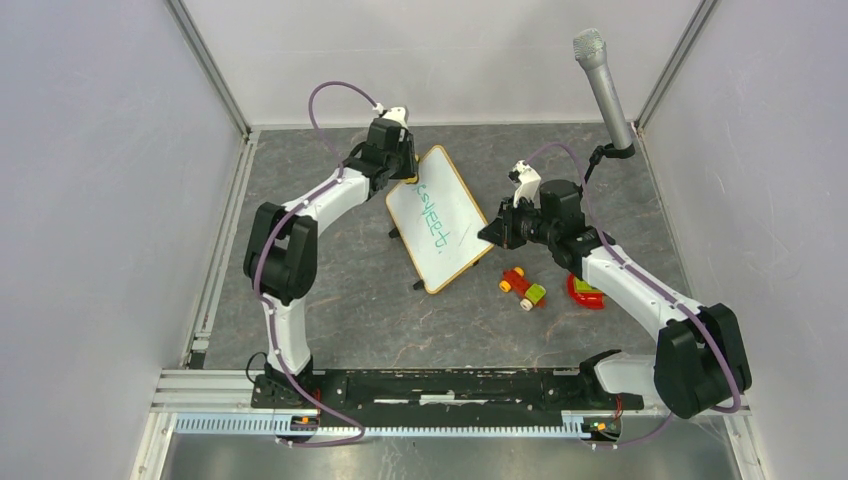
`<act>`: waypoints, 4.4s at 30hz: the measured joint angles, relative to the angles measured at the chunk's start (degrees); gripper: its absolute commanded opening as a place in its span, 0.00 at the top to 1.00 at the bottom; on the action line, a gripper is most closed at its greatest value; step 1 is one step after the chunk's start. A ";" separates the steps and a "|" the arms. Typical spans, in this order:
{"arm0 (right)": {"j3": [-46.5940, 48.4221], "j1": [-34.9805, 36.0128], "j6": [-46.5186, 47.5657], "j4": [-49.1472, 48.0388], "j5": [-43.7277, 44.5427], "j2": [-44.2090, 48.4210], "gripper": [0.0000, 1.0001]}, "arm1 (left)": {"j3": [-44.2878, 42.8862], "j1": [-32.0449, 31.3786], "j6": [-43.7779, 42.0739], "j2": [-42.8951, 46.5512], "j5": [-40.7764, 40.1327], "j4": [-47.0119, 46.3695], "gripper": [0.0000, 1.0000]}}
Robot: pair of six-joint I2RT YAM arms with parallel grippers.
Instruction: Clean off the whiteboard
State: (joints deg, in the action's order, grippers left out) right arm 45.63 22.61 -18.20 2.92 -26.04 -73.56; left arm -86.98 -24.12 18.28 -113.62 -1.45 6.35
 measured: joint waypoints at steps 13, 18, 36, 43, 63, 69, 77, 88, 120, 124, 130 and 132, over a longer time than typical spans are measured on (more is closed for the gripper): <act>0.00 0.00 0.00 0.15 0.04 0.09 1.00 | 3.69 -2.54 -3.43 3.13 2.08 -3.30 0.97; 0.00 0.00 -0.02 0.22 0.20 0.09 1.00 | 6.14 -2.67 -3.43 4.15 9.01 -8.24 0.98; 0.11 0.20 -0.46 -0.04 0.35 -0.13 1.00 | 7.08 8.15 12.33 -2.29 27.26 -17.64 0.96; 0.13 0.26 -0.94 0.20 0.39 -0.17 1.00 | 6.01 5.07 9.57 -1.42 20.46 -14.73 0.94; 0.52 0.52 -0.57 0.55 0.46 -0.31 1.00 | 16.00 6.60 12.13 3.15 16.57 -16.44 0.92; 0.52 0.55 -0.57 0.57 0.44 -0.26 1.00 | 18.36 4.50 12.26 5.11 13.31 -18.21 0.92; 0.50 0.55 -0.39 0.59 0.46 -0.26 1.00 | 23.93 -6.45 12.09 13.62 8.50 -21.18 0.88; 0.42 0.90 0.04 -0.74 0.46 -0.26 1.00 | 27.96 2.54 17.11 11.82 13.42 -22.80 0.88; -0.55 1.22 -0.46 -1.16 1.84 0.52 1.00 | 37.75 -10.40 21.38 17.79 -2.71 -35.91 0.87; -0.55 1.60 -0.46 -2.05 1.75 0.52 1.00 | 44.61 -4.68 26.97 17.73 -2.01 -38.69 0.87; -0.55 1.77 -0.46 -2.36 1.79 0.52 1.00 | 46.16 -4.79 29.03 17.68 -5.79 -37.92 0.87; -0.55 1.77 -0.46 -2.21 1.97 0.52 1.00 | 46.05 -6.58 28.96 17.68 -8.79 -37.88 0.87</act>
State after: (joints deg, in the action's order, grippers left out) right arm 45.08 24.38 -18.65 0.71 -24.08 -73.03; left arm -40.93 -30.70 47.24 -95.94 -10.24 -31.53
